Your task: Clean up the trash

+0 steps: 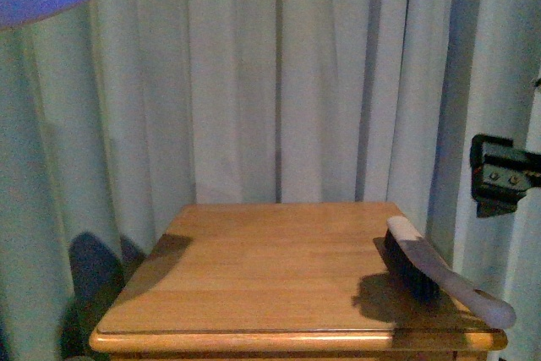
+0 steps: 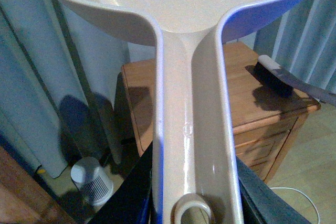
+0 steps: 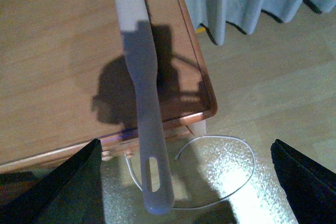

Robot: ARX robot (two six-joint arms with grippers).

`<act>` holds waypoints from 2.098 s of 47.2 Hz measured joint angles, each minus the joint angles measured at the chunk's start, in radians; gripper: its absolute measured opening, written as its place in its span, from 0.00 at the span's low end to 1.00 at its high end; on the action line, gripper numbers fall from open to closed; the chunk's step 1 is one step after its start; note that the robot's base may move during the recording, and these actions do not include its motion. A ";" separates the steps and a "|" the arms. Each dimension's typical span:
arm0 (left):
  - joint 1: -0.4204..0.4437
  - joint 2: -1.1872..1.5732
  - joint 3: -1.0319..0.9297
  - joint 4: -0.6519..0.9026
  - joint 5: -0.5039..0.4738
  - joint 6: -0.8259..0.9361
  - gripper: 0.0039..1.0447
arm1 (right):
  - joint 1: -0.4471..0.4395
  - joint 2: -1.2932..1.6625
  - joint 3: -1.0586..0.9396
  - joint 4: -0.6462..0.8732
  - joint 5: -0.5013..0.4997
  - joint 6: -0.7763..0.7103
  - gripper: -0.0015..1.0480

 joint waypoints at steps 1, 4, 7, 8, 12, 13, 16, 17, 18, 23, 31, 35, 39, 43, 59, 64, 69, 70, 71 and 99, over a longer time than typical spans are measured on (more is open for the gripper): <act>0.000 0.000 0.000 0.000 0.000 0.000 0.26 | 0.001 0.009 0.003 -0.002 -0.003 0.003 0.93; 0.000 0.000 0.000 0.000 0.000 0.000 0.26 | 0.007 0.053 0.015 -0.004 -0.027 0.018 0.93; 0.000 0.000 0.000 0.000 0.000 0.000 0.26 | 0.018 0.110 0.032 -0.008 -0.030 0.032 0.93; 0.000 0.000 0.000 0.000 0.000 0.000 0.26 | 0.021 0.126 0.036 -0.008 -0.030 0.034 0.93; 0.000 0.000 0.000 0.000 0.000 0.000 0.26 | 0.030 0.181 0.057 -0.005 -0.030 0.039 0.93; 0.000 0.000 0.000 0.000 0.000 0.000 0.26 | 0.032 0.193 0.063 -0.003 -0.028 0.039 0.93; 0.000 0.000 0.000 0.000 0.000 0.000 0.26 | 0.034 0.227 0.081 0.005 -0.020 0.039 0.93; 0.000 0.000 0.000 0.000 0.000 0.000 0.26 | 0.034 0.232 0.084 0.007 -0.019 0.039 0.93; 0.000 0.000 0.000 0.000 0.000 0.000 0.26 | 0.035 0.242 0.087 0.008 -0.018 0.039 0.93; 0.000 0.000 0.000 0.000 0.000 0.000 0.26 | 0.039 0.290 0.101 0.021 -0.004 0.039 0.93; 0.000 0.000 0.000 0.000 0.000 0.000 0.26 | 0.048 0.330 0.101 0.041 -0.002 0.039 0.93; 0.000 0.000 0.000 0.000 0.000 0.000 0.26 | 0.050 0.336 0.101 0.052 -0.002 0.039 0.93; 0.000 0.000 0.000 0.000 0.000 0.000 0.26 | 0.051 0.341 0.101 0.061 -0.002 0.039 0.93; 0.000 0.000 0.000 0.000 0.000 0.000 0.26 | 0.051 0.352 0.101 0.071 -0.003 0.039 0.93; 0.000 0.000 0.000 0.000 0.000 0.000 0.25 | 0.059 0.386 0.101 0.092 0.000 0.039 0.68; 0.000 0.000 0.000 0.000 0.000 0.000 0.25 | 0.063 0.386 0.101 0.098 0.001 0.039 0.55; 0.000 0.000 0.000 0.000 0.000 0.000 0.25 | 0.066 0.386 0.101 0.107 0.000 0.037 0.40; 0.000 0.000 0.000 0.000 0.000 0.000 0.25 | 0.066 0.386 0.101 0.110 -0.001 0.035 0.36; 0.000 0.000 0.000 0.000 0.000 0.000 0.25 | 0.066 0.385 0.100 0.114 -0.001 0.034 0.33; 0.000 0.000 0.000 0.000 0.000 0.000 0.25 | 0.064 0.082 -0.023 0.344 0.134 -0.237 0.19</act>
